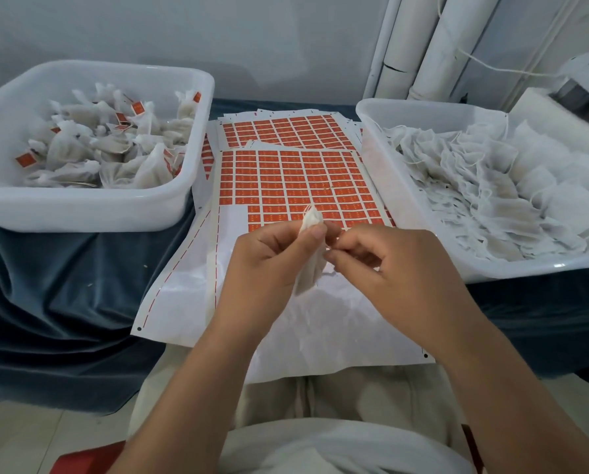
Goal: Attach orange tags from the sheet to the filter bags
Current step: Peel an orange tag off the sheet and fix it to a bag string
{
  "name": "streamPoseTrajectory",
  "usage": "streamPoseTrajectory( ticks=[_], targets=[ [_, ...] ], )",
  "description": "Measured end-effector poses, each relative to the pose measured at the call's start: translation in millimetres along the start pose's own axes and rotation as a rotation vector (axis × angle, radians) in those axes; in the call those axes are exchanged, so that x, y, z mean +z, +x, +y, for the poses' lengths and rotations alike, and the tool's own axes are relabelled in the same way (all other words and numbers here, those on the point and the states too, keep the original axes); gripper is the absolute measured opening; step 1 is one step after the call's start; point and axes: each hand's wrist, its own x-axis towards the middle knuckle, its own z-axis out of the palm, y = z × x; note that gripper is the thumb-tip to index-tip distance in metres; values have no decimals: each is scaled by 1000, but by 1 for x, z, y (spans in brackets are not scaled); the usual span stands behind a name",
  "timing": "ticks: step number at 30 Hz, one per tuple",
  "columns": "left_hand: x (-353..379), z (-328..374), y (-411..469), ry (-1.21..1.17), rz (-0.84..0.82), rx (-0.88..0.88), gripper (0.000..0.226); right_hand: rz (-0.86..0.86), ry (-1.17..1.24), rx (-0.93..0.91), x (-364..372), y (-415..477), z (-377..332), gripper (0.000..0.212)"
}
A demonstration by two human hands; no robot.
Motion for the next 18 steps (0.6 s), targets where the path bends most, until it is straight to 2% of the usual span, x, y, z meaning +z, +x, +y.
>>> streamPoseTrajectory(
  ticks=[2,4,7,10,14,18],
  targets=[
    [1,-3,2,120,19,37,24,-28,-124,-62,-6,-1,-3,16],
    [0,-5,3,240,-30,81,28,-96,-225,-163,-12,-1,-4,16],
    [-6,-3,4,475,-204,126,30,-178,-298,-256,-18,0,-3,16],
    [-14,-1,5,711,-398,93,28,-140,-313,-359,-20,-2,0,9],
    [-14,0,0,702,-577,109,22,-126,-276,-410,-18,1,6,13],
    [-16,2,-3,551,-713,35,18,-202,-64,-310,-21,3,15,19]
  ],
)
